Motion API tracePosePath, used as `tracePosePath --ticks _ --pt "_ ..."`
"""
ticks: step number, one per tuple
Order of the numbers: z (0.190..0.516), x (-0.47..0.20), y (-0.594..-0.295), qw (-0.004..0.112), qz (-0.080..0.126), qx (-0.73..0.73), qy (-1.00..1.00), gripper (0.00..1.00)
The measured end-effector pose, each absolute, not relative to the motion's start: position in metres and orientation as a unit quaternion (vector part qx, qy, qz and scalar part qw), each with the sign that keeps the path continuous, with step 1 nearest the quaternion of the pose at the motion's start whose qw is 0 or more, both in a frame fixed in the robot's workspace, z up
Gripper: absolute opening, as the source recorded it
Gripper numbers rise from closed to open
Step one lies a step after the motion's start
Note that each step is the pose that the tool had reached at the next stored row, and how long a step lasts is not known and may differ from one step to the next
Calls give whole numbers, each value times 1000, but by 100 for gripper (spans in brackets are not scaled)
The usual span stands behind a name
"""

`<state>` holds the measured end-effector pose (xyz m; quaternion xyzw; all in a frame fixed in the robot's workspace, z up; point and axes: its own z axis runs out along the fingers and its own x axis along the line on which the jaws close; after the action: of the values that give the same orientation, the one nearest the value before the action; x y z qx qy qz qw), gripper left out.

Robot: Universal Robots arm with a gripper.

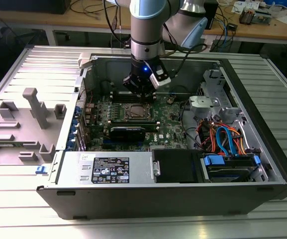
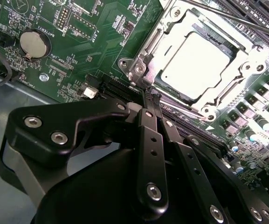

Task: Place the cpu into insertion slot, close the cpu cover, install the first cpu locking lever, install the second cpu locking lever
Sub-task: 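Install the first cpu locking lever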

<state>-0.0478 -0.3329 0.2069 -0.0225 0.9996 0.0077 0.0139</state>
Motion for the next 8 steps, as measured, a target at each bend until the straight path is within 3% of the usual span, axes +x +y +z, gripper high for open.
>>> tracePosePath --ticks 8 --pt "208 -48 -333 14 7 -23 1000 11"
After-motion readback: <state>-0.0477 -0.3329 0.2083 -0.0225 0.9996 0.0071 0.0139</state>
